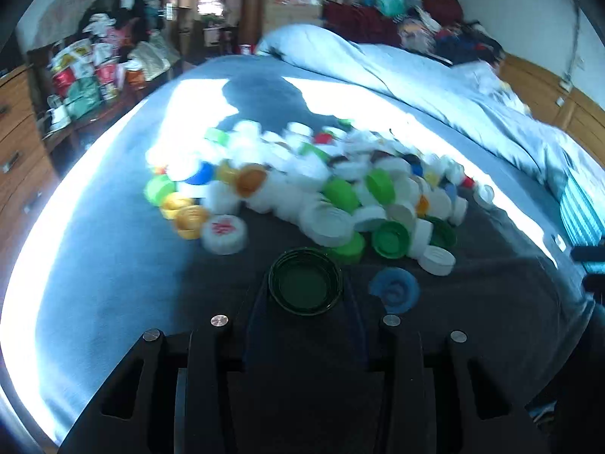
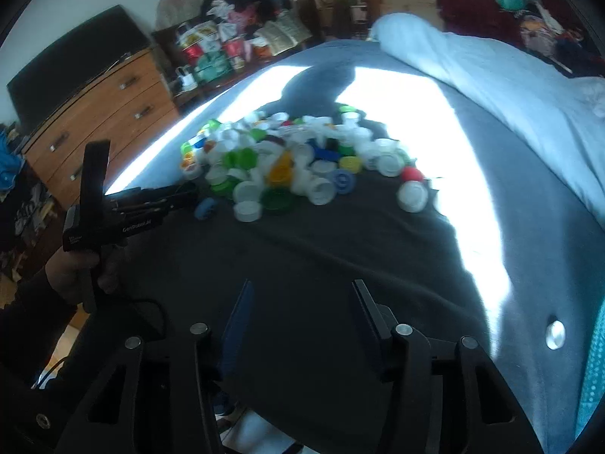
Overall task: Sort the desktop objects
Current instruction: 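Grasp a green cap with the left gripper while the right gripper grasps a blue cap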
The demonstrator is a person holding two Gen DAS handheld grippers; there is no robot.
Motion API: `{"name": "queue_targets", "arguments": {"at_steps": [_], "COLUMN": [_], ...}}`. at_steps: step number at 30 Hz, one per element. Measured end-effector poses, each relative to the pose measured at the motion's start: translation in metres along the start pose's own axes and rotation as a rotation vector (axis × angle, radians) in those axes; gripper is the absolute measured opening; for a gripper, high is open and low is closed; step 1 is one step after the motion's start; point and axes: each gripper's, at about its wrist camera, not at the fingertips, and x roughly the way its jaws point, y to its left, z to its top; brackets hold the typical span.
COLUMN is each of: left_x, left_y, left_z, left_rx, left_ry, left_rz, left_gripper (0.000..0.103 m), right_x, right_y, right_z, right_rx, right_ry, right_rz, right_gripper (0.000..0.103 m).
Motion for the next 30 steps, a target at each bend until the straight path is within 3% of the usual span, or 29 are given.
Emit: {"name": "queue_targets", "arguments": {"at_steps": [7, 15, 17, 18, 22, 25, 30], "left_x": [-0.030, -0.031, -0.032, -0.032, -0.036, -0.043, -0.052], "left_y": [0.032, 0.042, 0.039, 0.037, 0.027, 0.009, -0.050], "left_z": [-0.004, -0.008, -0.007, -0.006, 0.003, 0.017, 0.048], "left_rx": [-0.059, -0.095, -0.088, -0.088, -0.074, -0.055, 0.017], "left_ry": [-0.037, -0.013, -0.016, -0.017, -0.026, -0.041, -0.062], "left_rz": [0.060, 0.070, 0.078, 0.078, 0.088, 0.082, 0.046], "left_gripper": [0.034, 0.034, 0.034, 0.034, 0.034, 0.034, 0.034], "right_x": [0.071, 0.147, 0.153, 0.151, 0.116, 0.066, -0.029], "right_y": [0.066, 0.084, 0.083, 0.079, 0.063, 0.046, -0.004], "right_z": [0.039, 0.060, 0.056, 0.055, 0.055, 0.055, 0.048], "right_rx": [-0.130, -0.152, -0.161, -0.156, -0.112, -0.096, -0.025], "right_ry": [0.017, 0.104, 0.108, 0.106, 0.051, -0.026, -0.147], "right_rz": [0.121, 0.068, 0.037, 0.030, 0.015, -0.027, -0.140], "right_gripper": [0.057, 0.056, 0.044, 0.033, 0.033, 0.033, 0.033]}}
